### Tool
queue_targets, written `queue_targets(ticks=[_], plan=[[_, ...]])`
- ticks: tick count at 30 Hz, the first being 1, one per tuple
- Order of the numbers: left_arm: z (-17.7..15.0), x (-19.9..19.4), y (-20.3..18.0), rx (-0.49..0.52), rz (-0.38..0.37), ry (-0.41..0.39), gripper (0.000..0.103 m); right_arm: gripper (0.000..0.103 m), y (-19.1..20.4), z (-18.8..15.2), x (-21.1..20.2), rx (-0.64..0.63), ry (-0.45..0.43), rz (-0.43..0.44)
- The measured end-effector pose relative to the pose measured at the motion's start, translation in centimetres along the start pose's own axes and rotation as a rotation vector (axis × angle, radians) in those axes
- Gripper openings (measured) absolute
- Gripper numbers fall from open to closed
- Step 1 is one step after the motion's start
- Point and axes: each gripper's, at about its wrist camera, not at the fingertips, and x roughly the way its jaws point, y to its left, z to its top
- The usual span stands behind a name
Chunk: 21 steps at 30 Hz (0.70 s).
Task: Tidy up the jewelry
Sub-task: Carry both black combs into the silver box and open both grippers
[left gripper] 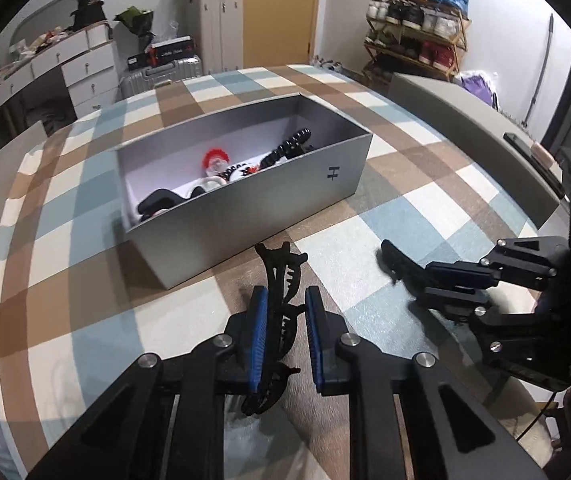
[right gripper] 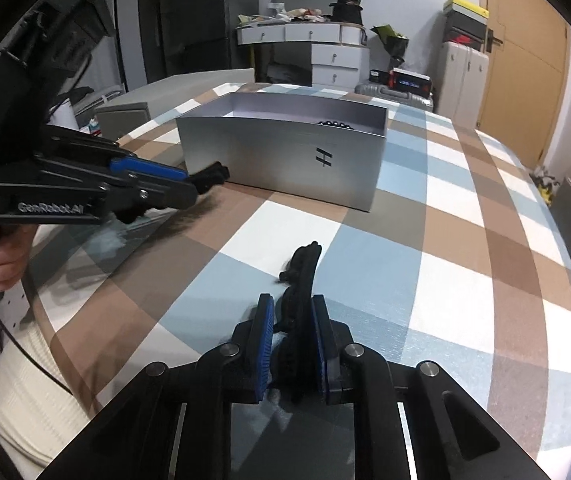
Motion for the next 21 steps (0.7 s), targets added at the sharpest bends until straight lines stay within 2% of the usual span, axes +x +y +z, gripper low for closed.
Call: queue_targets(ticks=[10, 16, 21], plan=[[-0.4, -2.8, 0.6, -0.054, -0.003, -0.089, 0.013, 0.017, -0.3, 1.4, -1.8, 0.083, -0.067, 0.075], [-0.2, -4.5, 1.2, -0.1, 0.0, -0.164, 0.013, 0.017, -1.0, 2.6, -3.3, 0.177, -0.129, 0.18], [0.4, -5.7, 1.6, -0.118, -0.003, -0.217, 0.013, 0.017, -0.9, 4.0, -4.3, 0.195, -0.175, 0.205]])
